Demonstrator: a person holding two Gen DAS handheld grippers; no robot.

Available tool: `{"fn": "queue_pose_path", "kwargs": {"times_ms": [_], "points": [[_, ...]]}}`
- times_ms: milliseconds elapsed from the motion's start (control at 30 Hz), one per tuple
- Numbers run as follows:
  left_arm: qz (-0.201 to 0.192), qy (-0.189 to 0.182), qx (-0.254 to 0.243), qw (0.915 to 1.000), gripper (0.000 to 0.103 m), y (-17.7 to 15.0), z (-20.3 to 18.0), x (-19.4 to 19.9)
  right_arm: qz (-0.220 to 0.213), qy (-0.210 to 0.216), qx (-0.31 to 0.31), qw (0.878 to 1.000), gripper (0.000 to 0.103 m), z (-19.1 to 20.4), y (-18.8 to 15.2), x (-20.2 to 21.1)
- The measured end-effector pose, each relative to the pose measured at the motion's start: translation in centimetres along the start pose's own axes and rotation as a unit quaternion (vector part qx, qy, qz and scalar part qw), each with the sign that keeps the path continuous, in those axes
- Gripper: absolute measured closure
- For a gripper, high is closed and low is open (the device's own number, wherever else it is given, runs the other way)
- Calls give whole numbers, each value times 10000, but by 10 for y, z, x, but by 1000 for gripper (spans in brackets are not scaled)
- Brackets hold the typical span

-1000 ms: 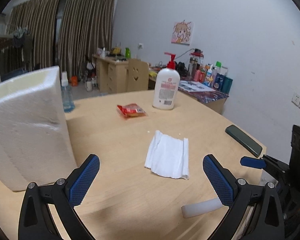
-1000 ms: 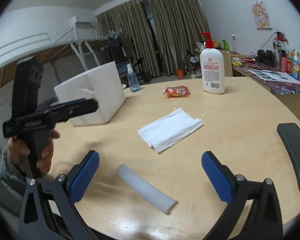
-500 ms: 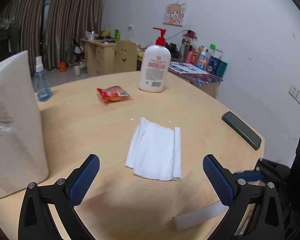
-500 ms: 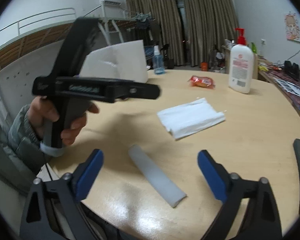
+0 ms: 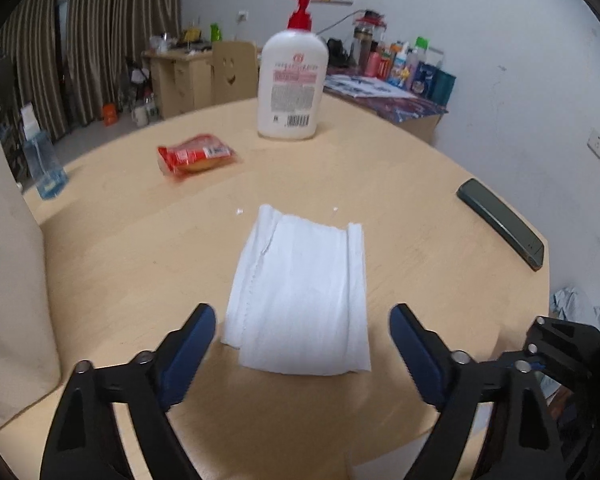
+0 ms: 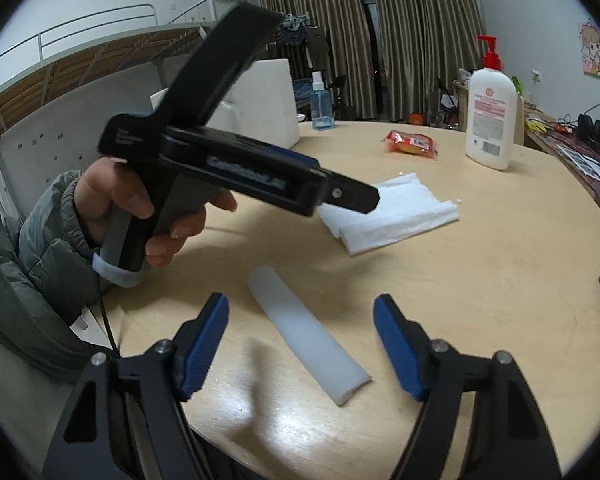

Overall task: Organize soft objects
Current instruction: 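Close the left gripper on the white cloth and lift it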

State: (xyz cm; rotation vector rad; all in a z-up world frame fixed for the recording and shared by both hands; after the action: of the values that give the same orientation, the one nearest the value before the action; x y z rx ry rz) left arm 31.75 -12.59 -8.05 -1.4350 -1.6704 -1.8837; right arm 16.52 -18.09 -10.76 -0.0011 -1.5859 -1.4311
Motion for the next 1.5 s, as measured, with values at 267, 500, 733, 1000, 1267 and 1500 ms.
{"fn": "queue_pose_path", "kwargs": {"times_ms": [267,500,733,1000,1267,1500], "points": [[416,15,-17,9991,39,1,1,-25,-72,30,-108,9999,24,-7,-3,5],[405,485,-310,9975,77,1,-4,-29,36,105,-38,9999,24,-7,-5,1],[362,362,-297,9982,98,0,0,-26,353,154,335,9987,24,-2,-3,-5],[177,264,-134,9994,98,-4,6,-14,704,56,840,9940,37,1,-4,-15],[-74,265,-31,9996,98,-8,12,2,894,115,1183,9889,56,-1,0,-17],[-260,251,6,9993,98,-9,14,13,1118,207,1362,9841,56,-3,3,-21]]}}
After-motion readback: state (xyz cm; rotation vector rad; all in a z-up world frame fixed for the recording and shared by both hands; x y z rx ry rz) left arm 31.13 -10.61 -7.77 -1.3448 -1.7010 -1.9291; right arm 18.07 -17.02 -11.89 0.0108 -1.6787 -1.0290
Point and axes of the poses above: each gripper's, at about its wrist camera, not at the fingertips, and x roughly against the way its jaws point, z to its left, y to its top, the point moved 1 cm from there along -x, roughly the way its jaws point, and after that the axes turned 3 degrees about z, right-handed, at the moved point
